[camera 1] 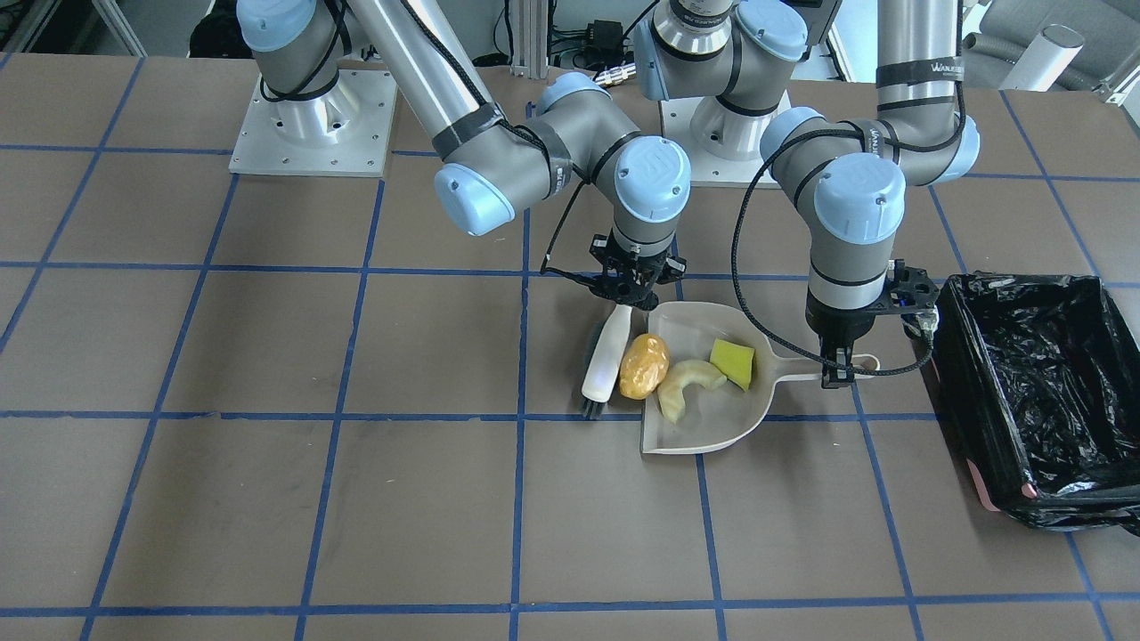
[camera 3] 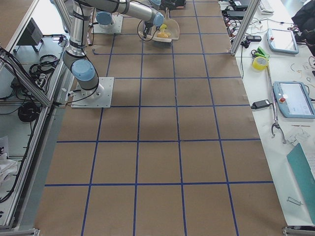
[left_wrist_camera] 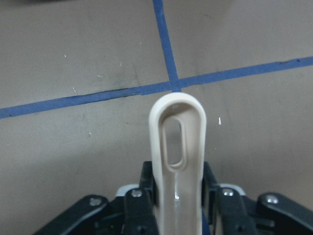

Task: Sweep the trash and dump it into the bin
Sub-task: 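Sweep the yellow potato into the dustpan with the brush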

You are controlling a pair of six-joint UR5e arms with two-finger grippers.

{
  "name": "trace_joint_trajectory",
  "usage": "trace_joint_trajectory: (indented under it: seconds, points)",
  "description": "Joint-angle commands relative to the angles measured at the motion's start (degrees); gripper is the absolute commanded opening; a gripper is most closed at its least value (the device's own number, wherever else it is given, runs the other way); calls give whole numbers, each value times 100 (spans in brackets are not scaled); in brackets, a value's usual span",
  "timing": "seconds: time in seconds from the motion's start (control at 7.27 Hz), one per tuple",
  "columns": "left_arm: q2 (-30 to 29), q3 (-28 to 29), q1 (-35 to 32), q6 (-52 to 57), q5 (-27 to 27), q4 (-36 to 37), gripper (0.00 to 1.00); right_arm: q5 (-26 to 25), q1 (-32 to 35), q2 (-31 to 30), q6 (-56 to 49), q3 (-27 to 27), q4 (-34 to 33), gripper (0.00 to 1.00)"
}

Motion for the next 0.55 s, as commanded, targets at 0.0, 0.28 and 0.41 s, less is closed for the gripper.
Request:
trace_joint_trajectory:
  seconds: [0.0, 0.28, 0.41]
  points:
    - [-12, 11, 0, 2, -1, 0, 0, 176, 0, 429, 0, -654, -11, 12]
    - [14, 11, -9, 2, -1, 9, 0, 282, 0, 527, -96, -989, -29, 12]
    - [14, 11, -9, 2, -10, 0, 0, 343, 0, 545, -228, -1025, -64, 12]
